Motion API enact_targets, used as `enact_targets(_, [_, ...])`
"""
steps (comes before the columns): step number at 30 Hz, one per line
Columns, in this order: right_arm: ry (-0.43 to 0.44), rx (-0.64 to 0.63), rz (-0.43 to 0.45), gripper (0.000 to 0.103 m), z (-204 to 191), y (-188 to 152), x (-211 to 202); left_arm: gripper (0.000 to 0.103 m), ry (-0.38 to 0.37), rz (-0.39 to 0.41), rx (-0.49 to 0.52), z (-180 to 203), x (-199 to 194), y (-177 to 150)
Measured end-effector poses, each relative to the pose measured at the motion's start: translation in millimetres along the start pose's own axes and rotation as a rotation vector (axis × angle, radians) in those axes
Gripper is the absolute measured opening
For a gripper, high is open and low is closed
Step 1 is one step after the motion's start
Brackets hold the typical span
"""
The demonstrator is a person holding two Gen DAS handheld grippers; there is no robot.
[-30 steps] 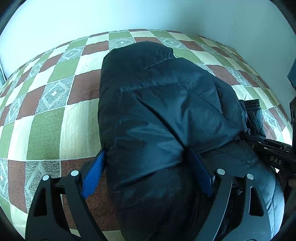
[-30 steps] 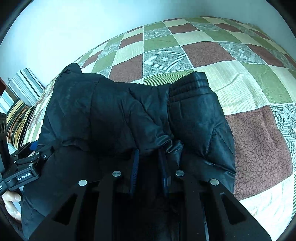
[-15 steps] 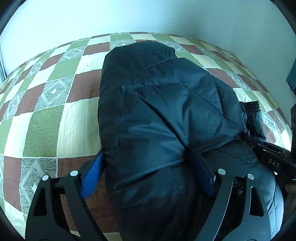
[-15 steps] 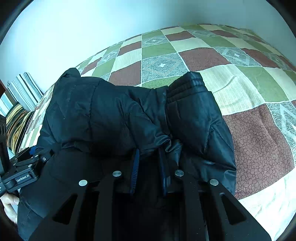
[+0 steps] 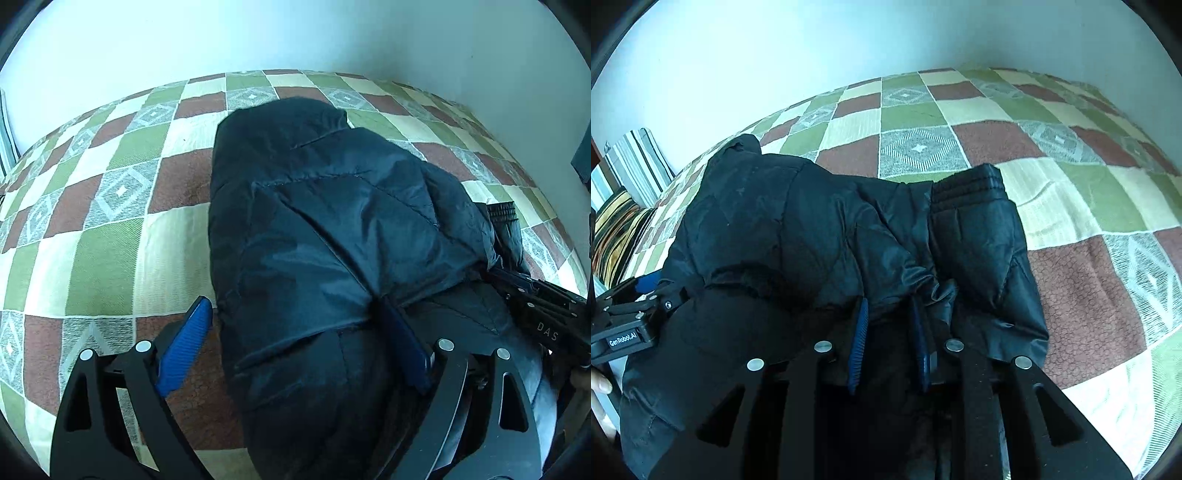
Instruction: Fold large clothes
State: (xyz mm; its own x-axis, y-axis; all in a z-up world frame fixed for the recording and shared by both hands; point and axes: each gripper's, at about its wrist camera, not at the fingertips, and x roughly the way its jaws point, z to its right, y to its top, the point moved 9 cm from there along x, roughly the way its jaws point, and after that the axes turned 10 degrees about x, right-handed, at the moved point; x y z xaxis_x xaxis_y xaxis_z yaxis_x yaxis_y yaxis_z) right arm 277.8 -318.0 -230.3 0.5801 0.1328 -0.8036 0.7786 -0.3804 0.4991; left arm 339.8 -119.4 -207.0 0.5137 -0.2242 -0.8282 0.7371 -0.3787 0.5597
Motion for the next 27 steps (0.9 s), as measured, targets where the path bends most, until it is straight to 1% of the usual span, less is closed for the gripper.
enact_targets(2, [0.011,0.006,0.01,0.037,-1,1,-9,0.091,0.002,0.004,-0.013,-2,-8,-1])
enact_targets(3, [0.019,0.01,0.016,0.049,-2,3,-14,0.091,0.003,0.007,-0.019,-4,-12,-1])
enact_targets(4, [0.023,0.014,0.026,0.064,-2,4,-19,0.091,0.01,0.013,-0.025,-6,-18,0])
enact_targets(6, [0.02,0.017,0.059,0.074,-1,7,-32,0.091,0.025,0.031,-0.033,-11,-28,0])
enact_targets(10, [0.021,0.02,0.108,0.074,5,10,-60,0.091,0.033,0.065,-0.048,-18,-52,-4])
enact_targets(13, [0.037,0.062,0.129,0.074,13,7,-79,0.092,0.015,0.089,-0.079,-19,-70,-13])
enact_targets(15, [0.032,0.086,0.124,0.074,18,1,-86,0.093,-0.011,0.097,-0.107,-16,-80,-25])
enact_targets(18, [0.034,0.109,0.088,0.075,26,-20,-93,0.093,-0.055,0.086,-0.126,-8,-89,-49])
enact_targets(21, [0.019,0.13,0.028,0.078,36,-44,-86,0.093,-0.088,0.084,-0.145,0,-92,-69])
enact_targets(24, [0.086,0.21,-0.033,0.08,41,-62,-74,0.094,-0.123,0.095,-0.186,6,-94,-82])
enact_targets(27, [0.165,0.309,-0.099,0.082,42,-70,-57,0.096,-0.139,0.095,-0.185,7,-90,-84])
